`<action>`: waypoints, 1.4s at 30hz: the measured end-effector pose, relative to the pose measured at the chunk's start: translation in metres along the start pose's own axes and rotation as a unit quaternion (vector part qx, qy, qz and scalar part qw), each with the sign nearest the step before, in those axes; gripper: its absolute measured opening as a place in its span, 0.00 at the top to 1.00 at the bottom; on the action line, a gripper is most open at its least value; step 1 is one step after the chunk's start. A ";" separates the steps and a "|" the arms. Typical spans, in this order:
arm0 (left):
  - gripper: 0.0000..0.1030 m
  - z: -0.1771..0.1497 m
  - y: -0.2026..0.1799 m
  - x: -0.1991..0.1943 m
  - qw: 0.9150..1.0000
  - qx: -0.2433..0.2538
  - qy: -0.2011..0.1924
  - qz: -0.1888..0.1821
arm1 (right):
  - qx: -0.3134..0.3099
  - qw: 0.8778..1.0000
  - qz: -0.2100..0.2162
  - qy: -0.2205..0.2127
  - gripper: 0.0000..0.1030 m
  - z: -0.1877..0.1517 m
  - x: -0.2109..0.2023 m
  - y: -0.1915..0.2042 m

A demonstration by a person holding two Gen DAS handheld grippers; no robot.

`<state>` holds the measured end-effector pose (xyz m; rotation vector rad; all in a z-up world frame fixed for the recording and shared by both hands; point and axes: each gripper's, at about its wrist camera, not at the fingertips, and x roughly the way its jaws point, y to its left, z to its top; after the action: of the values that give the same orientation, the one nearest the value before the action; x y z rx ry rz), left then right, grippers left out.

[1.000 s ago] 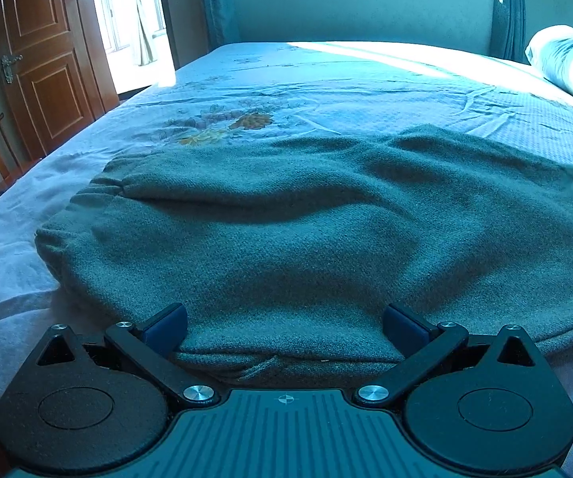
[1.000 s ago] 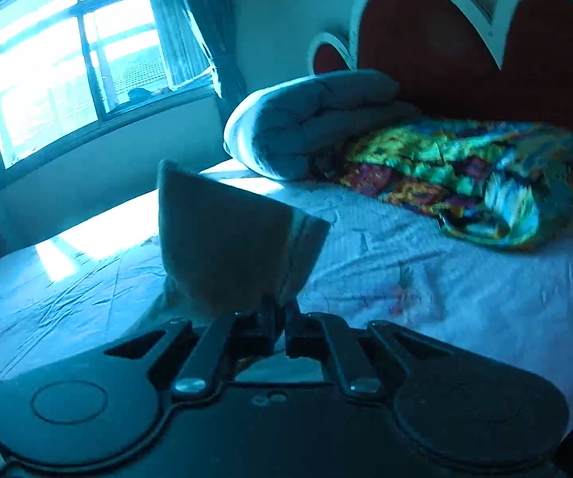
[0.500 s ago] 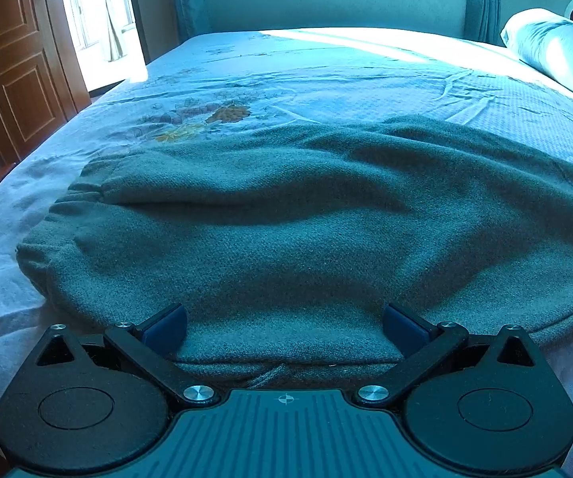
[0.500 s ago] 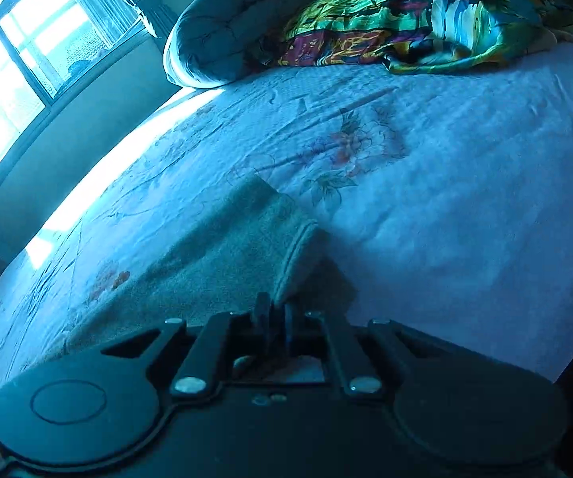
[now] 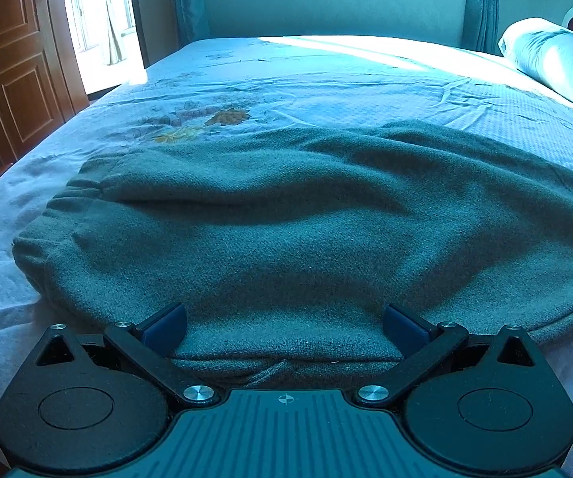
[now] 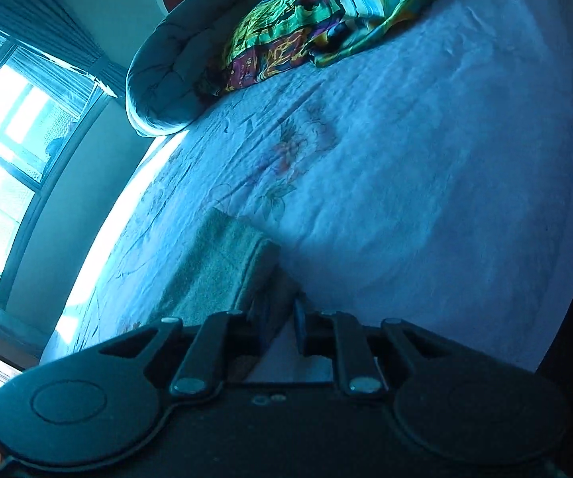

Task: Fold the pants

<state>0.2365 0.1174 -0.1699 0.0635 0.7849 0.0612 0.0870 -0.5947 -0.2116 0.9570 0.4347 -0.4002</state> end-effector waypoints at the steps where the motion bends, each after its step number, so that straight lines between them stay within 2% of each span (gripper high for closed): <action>1: 0.00 0.000 -0.001 0.000 1.000 0.000 -0.001 0.001 | 0.002 1.000 0.007 0.004 0.93 0.000 0.004 -0.001; 3: 0.00 -0.001 -0.001 0.000 1.000 0.000 -0.002 0.002 | 0.007 0.999 0.033 0.015 0.93 0.002 0.014 -0.002; 4: 0.00 -0.001 -0.001 0.000 1.000 0.000 -0.002 0.003 | 0.007 0.999 0.039 0.021 0.99 0.003 0.017 -0.002; 5: 0.00 -0.001 -0.001 0.000 1.000 0.000 -0.002 0.002 | -0.007 0.999 0.033 0.013 1.00 0.006 0.015 0.002; 7: 0.00 0.000 0.000 -0.003 1.000 -0.006 -0.006 0.001 | -0.056 0.998 0.035 -0.020 1.00 0.011 0.001 0.020; 9: 0.00 -0.002 0.000 -0.006 1.000 0.001 -0.011 0.005 | -0.132 0.988 0.047 -0.058 1.00 0.010 -0.017 0.048; 10: 0.00 -0.003 0.001 -0.006 1.000 0.000 -0.011 0.004 | -0.149 0.986 0.041 -0.064 1.00 0.009 -0.019 0.053; 11: 0.00 -0.004 0.001 -0.006 1.000 -0.002 -0.011 0.003 | -0.143 0.988 0.029 -0.058 1.00 0.010 -0.016 0.050; 13: 0.00 -0.004 0.001 -0.004 1.000 -0.002 -0.008 0.001 | -0.081 0.997 -0.012 -0.014 1.00 0.012 0.011 0.014; 14: 0.00 -0.003 0.001 -0.003 1.000 -0.002 -0.006 -0.001 | -0.051 0.999 -0.010 0.003 1.00 0.008 0.022 -0.002; 16: 0.00 -0.001 0.002 -0.003 1.000 0.000 -0.001 -0.003 | -0.037 0.999 0.008 -0.018 0.98 0.006 0.014 -0.007; 19: 0.00 -0.002 0.007 -0.005 1.000 0.000 -0.003 -0.010 | -0.024 0.996 -0.033 -0.081 0.92 0.007 -0.013 -0.003; 20: 0.00 -0.003 0.007 -0.006 1.000 0.000 -0.006 -0.011 | -0.021 0.995 -0.027 -0.093 0.92 0.008 -0.022 -0.002; 22: 0.00 -0.004 0.007 -0.008 1.000 -0.002 -0.011 -0.010 | -0.009 0.997 0.017 -0.077 0.92 0.012 -0.030 -0.001; 23: 0.00 -0.005 0.006 -0.008 1.000 -0.001 -0.013 -0.008 | -0.007 0.997 0.034 -0.064 0.92 0.012 -0.032 0.001; 26: 0.00 -0.005 0.005 -0.008 1.000 -0.002 -0.016 -0.005 | 0.007 0.999 0.046 -0.026 0.92 0.010 -0.021 0.006; 29: 0.00 -0.005 0.007 -0.008 1.000 -0.004 -0.015 -0.011 | 0.015 1.000 0.011 0.009 0.92 0.005 -0.002 0.011; 30: 0.00 -0.005 0.008 -0.007 1.000 -0.004 -0.014 -0.012 | 0.020 1.000 0.011 0.012 0.92 0.002 0.000 0.011; 32: 0.00 -0.006 0.008 -0.008 1.000 -0.004 -0.014 -0.014 | 0.019 1.000 0.011 0.013 0.92 0.001 0.004 0.012; 33: 0.00 -0.006 0.009 -0.007 1.000 -0.004 -0.015 -0.015 | 0.009 1.000 0.014 0.012 1.00 -0.003 0.003 0.014; 35: 0.00 -0.007 0.009 -0.007 1.000 -0.004 -0.016 -0.016 | 0.008 0.999 0.036 -0.012 1.00 -0.004 -0.007 0.015; 37: 0.00 -0.006 0.009 -0.007 1.000 -0.003 -0.015 -0.017 | -0.019 1.000 0.004 -0.017 1.00 -0.005 -0.006 0.016; 38: 0.00 -0.006 0.009 -0.007 1.000 -0.002 -0.014 -0.018 | -0.022 1.000 -0.010 0.002 1.00 -0.007 0.001 0.012; 39: 0.00 -0.005 0.009 -0.007 1.000 -0.001 -0.013 -0.019 | -0.016 1.000 -0.006 0.008 1.00 -0.007 0.004 0.009; 41: 0.00 -0.004 0.011 -0.008 1.000 0.004 -0.012 -0.020 | -0.015 1.000 0.001 -0.011 1.00 -0.005 -0.008 0.012; 42: 0.00 -0.004 0.013 -0.010 1.000 0.003 -0.013 -0.019 | -0.020 0.999 -0.004 -0.033 0.91 -0.005 -0.017 0.016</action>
<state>0.2263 0.1295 -0.1644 0.0557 0.7604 0.0225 0.0801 -0.5799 -0.1939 0.9007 0.3851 -0.4288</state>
